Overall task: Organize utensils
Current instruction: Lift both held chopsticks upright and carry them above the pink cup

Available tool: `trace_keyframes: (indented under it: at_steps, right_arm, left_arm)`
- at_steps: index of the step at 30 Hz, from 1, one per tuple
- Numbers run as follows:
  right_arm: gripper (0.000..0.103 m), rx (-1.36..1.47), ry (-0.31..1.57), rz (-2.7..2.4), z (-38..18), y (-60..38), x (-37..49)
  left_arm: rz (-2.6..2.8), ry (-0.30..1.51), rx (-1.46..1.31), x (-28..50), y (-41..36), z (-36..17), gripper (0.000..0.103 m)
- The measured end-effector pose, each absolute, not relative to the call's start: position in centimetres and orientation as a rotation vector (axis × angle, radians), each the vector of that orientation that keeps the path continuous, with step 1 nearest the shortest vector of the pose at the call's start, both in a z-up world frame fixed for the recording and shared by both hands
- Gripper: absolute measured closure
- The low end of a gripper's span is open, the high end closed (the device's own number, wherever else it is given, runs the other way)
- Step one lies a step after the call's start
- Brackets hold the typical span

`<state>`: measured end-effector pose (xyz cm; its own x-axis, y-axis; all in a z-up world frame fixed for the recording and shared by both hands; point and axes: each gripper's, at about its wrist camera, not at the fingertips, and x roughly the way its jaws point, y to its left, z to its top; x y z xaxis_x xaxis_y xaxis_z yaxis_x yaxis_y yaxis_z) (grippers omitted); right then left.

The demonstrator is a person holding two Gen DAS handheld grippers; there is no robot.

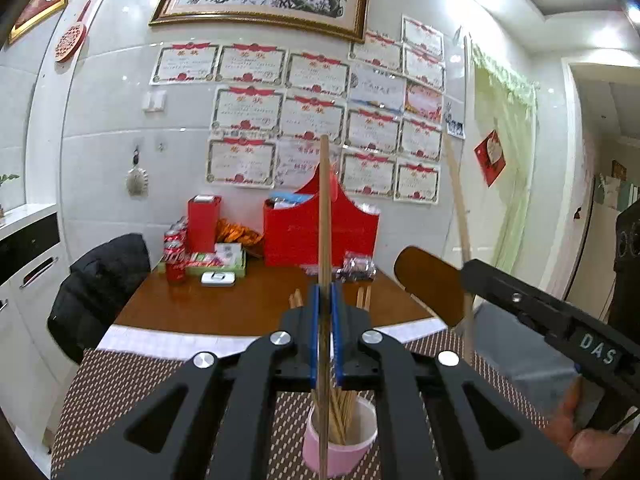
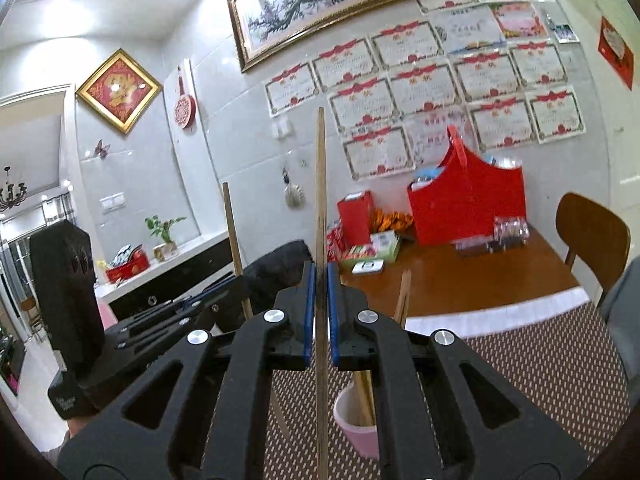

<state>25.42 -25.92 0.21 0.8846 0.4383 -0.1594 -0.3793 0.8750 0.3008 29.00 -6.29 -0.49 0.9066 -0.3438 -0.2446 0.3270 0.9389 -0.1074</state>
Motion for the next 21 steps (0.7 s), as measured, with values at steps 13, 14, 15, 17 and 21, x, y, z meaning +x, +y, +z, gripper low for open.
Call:
trace_keyframes:
  at_steps: [13, 14, 15, 17, 21]
  right_arm:
    - [0.097, 0.252, 0.187, 0.380, 0.1, -26.4, 31.9]
    - [0.097, 0.251, 0.189, 0.377, -0.2, -26.4, 32.3]
    - [0.097, 0.251, 0.191, 0.376, -0.4, -26.4, 32.5]
    - [0.096, 0.253, 0.199, 0.374, -1.3, -26.4, 33.2]
    - [0.096, 0.262, 0.220, 0.376, -3.1, -26.1, 34.2]
  left_arm:
    - [-0.379, 0.253, -0.068, 34.4, -8.6, -0.6, 0.097]
    - [-0.380, 0.260, -0.068, 34.8, -8.8, -0.9, 0.097]
    - [-0.380, 0.265, -0.068, 35.1, -8.9, -1.2, 0.097]
    - [-0.380, 0.280, -0.068, 35.7, -9.1, -2.0, 0.097]
    - [-0.376, 0.312, -0.070, 36.7, -9.3, -3.5, 0.097]
